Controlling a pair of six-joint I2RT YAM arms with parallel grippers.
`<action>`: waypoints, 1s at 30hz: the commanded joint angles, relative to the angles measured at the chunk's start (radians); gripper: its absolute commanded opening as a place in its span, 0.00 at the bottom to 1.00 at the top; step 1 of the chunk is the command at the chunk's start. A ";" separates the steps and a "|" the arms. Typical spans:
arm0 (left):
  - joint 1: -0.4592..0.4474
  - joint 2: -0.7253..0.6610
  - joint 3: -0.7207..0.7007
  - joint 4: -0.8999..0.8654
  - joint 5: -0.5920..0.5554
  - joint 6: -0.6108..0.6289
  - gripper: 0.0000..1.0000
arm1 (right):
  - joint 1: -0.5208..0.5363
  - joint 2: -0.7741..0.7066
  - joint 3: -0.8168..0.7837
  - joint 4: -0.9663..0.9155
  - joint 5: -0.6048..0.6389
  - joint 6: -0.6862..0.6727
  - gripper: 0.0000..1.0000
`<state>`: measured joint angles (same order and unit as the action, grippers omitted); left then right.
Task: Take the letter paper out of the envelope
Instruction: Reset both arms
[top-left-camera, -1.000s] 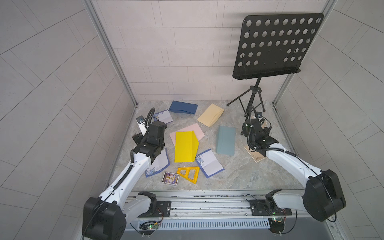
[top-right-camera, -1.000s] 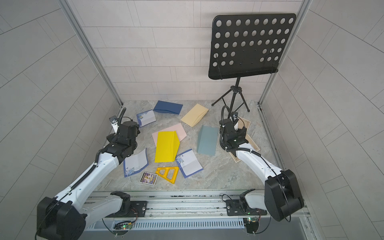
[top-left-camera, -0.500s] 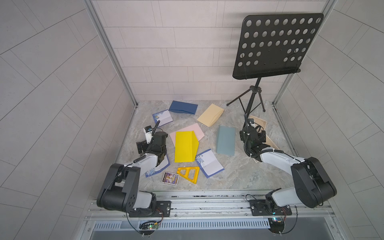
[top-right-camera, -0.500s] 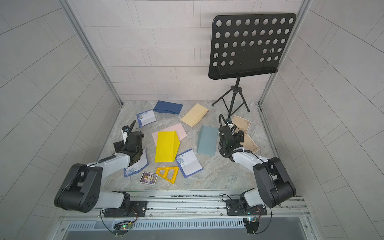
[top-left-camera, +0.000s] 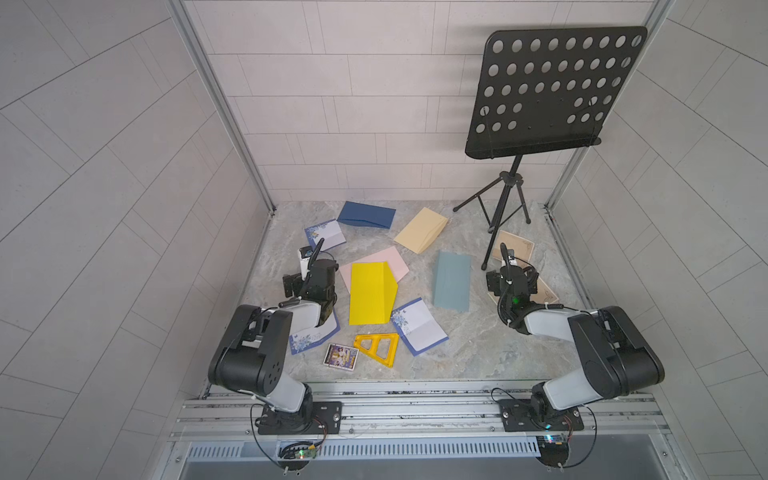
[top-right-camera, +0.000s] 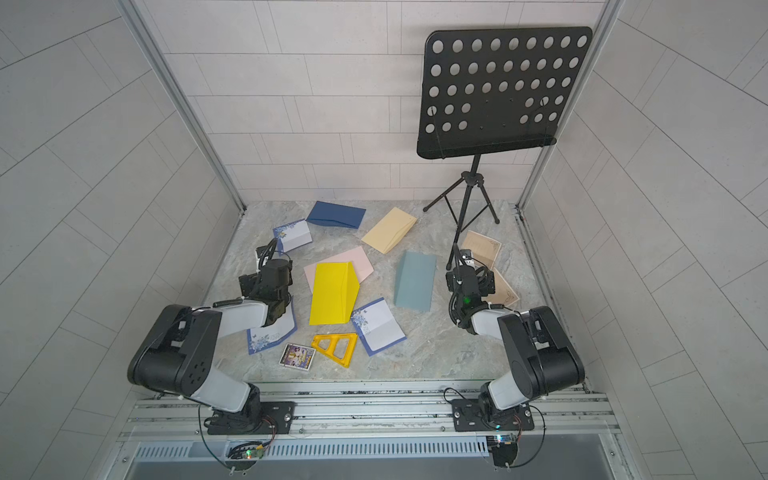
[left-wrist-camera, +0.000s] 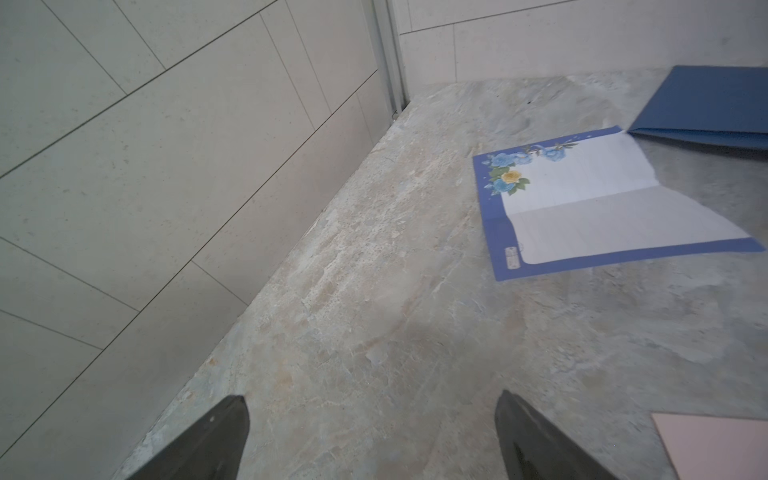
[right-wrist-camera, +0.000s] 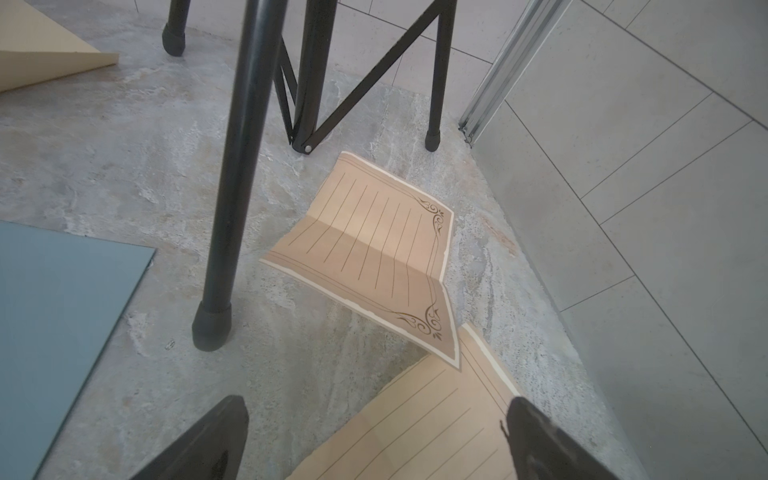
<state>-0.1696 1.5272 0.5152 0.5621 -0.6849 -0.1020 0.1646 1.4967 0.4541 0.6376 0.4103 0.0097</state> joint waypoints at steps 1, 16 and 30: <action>0.005 -0.034 -0.066 0.153 0.064 0.041 1.00 | -0.034 -0.014 -0.038 0.132 -0.081 0.000 1.00; 0.115 0.018 -0.094 0.221 0.281 -0.008 1.00 | -0.100 0.055 -0.075 0.251 -0.079 0.089 1.00; 0.110 0.000 -0.095 0.206 0.294 0.004 1.00 | -0.113 0.047 -0.067 0.226 -0.098 0.094 1.00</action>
<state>-0.0536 1.5509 0.4187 0.7654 -0.3977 -0.1032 0.0578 1.5536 0.3813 0.8627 0.3061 0.0975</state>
